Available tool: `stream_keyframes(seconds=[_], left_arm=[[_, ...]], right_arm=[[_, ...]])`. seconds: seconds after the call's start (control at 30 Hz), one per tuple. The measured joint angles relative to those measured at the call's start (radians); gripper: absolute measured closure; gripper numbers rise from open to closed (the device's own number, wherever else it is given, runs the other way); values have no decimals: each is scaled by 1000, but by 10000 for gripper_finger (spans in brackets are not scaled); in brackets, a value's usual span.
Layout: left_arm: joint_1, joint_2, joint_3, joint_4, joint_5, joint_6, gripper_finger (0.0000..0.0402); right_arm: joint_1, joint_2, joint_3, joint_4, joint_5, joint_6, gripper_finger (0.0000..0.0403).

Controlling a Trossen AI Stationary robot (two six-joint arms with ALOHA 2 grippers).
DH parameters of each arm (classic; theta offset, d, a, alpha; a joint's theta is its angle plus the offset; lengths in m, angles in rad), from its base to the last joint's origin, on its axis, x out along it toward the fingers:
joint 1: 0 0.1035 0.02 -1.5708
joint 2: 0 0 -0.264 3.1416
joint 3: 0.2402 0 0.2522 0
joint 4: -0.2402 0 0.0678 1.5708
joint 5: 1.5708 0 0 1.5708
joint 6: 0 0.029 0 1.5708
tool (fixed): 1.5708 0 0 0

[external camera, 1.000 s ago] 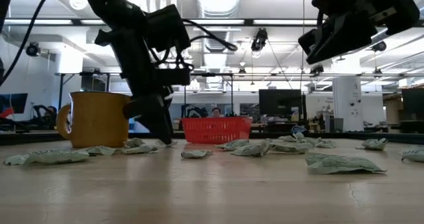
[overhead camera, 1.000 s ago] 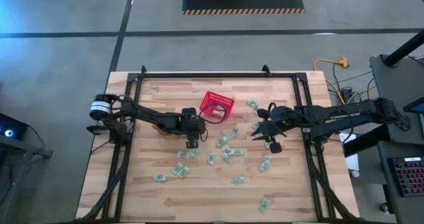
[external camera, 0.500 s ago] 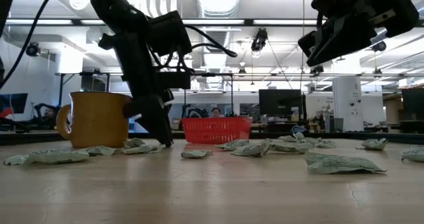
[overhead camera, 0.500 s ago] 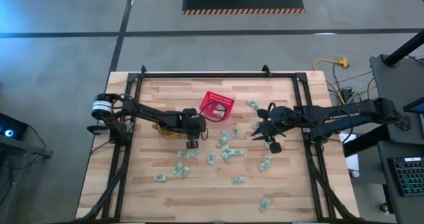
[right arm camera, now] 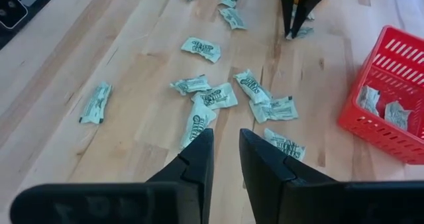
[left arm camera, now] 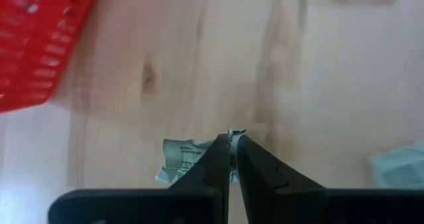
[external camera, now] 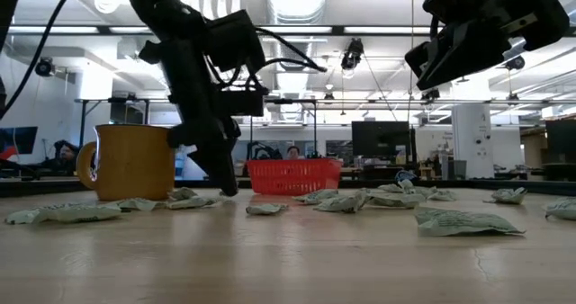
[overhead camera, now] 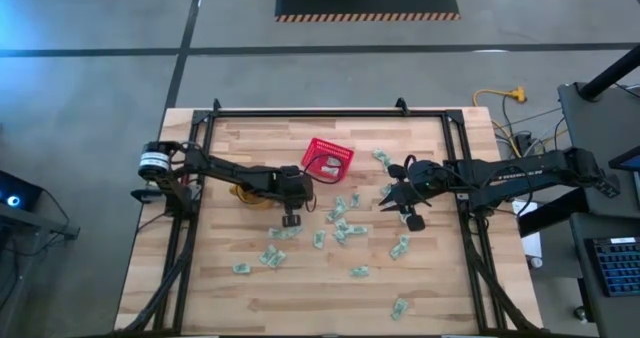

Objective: Pick and place Stevia / Truvia into bins
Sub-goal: Put the stevia packet into the red basket

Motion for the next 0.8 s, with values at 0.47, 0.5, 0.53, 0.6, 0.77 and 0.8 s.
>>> stream_keyframes(seconds=[0.47,0.5,0.53,0.6,0.77,0.8], left_arm=[[-17,-23,49,348,-215,272,401],[-10,-22,49,379,-250,293,401],[-1,-22,49,400,-267,310,401],[19,-21,49,422,-268,322,401],[92,-20,50,424,-265,307,401],[109,-20,50,423,-261,293,401]], right_arm=[[0,0,0,0,0,-6,337],[0,0,0,1,0,-6,338],[0,0,0,1,0,-6,339],[0,0,0,1,1,-6,341],[0,0,0,1,1,-20,344],[0,0,0,1,1,-21,344]])
